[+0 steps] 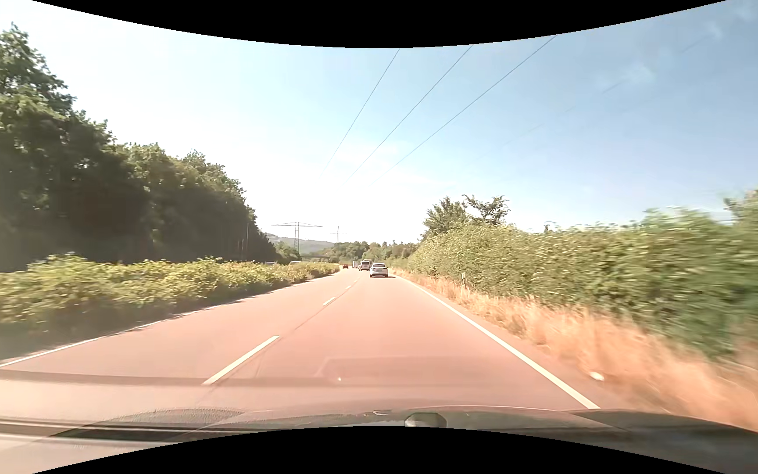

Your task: Follow the waypoints while adhering to traffic rules and regulations

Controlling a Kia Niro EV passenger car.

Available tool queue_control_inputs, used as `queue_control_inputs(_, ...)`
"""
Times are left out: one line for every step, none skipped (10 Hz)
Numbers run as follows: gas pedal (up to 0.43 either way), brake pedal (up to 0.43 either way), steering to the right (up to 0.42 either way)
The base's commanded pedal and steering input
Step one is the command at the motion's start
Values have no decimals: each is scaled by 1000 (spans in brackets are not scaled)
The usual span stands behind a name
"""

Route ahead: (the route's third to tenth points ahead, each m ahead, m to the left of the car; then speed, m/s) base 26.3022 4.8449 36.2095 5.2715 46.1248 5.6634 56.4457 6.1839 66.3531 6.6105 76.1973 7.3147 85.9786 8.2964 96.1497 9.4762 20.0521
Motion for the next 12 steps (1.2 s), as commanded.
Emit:
queue_control_inputs(20, 0, -5)
queue_control_inputs(20, 0, -5)
queue_control_inputs(20, 0, -5)
queue_control_inputs(0, 0, -5)
queue_control_inputs(0, 0, -5)
queue_control_inputs(0, 0, -5)
queue_control_inputs(0, 0, -5)
queue_control_inputs(0, 0, -5)
queue_control_inputs(0, 0, -5)
queue_control_inputs(0, 0, -5)
queue_control_inputs(0, 0, -5)
queue_control_inputs(0, 0, -6)
